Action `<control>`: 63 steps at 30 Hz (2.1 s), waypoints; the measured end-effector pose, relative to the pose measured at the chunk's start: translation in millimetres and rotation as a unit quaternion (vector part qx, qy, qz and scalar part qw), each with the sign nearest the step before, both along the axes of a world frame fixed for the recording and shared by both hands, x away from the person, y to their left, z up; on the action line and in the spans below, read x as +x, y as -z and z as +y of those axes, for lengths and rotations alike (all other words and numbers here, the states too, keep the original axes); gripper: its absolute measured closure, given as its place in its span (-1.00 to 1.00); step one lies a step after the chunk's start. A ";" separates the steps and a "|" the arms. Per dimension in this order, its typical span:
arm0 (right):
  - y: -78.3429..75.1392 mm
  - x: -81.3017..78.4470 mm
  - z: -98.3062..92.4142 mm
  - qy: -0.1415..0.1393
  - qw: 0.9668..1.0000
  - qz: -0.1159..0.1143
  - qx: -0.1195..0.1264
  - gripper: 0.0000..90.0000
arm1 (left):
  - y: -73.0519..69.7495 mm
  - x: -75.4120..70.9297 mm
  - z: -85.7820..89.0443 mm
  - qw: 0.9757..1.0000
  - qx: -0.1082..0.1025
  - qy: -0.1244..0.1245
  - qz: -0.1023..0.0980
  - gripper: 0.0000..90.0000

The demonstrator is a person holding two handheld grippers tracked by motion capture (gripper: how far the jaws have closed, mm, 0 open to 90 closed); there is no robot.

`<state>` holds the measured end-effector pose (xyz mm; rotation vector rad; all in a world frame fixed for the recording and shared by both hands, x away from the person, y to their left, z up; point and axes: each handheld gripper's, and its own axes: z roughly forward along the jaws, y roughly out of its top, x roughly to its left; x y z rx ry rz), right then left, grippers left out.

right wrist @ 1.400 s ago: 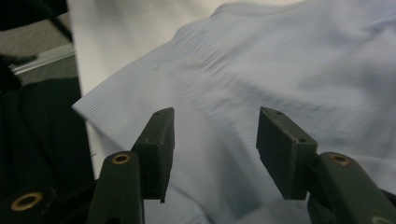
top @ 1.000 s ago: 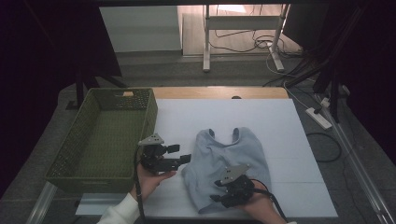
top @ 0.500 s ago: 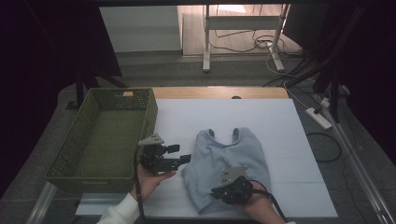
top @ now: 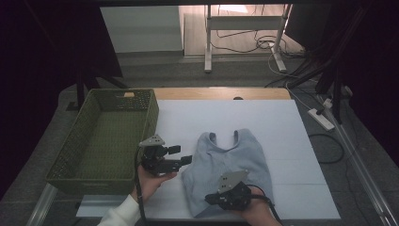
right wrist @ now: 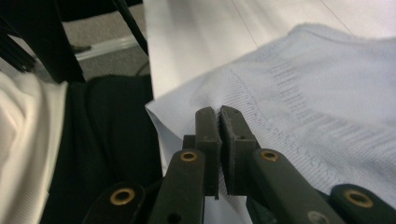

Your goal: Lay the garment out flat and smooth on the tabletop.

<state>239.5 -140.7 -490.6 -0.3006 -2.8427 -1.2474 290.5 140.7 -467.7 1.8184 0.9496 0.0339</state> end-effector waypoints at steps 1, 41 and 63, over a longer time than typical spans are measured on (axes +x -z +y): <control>-0.3 -1.3 1.5 -0.003 1.000 0.003 0.006 0.91 | 0.0 0.2 0.2 1.000 0.000 0.000 0.000 -0.40; -6.6 62.0 -40.9 0.182 0.983 -0.014 -0.034 0.85 | 1.6 0.7 1.4 1.000 0.002 -0.004 0.002 -0.40; -3.5 40.7 -42.7 0.186 0.979 -0.032 -0.070 0.84 | 1.7 0.9 2.2 1.000 0.002 -0.004 0.003 -0.40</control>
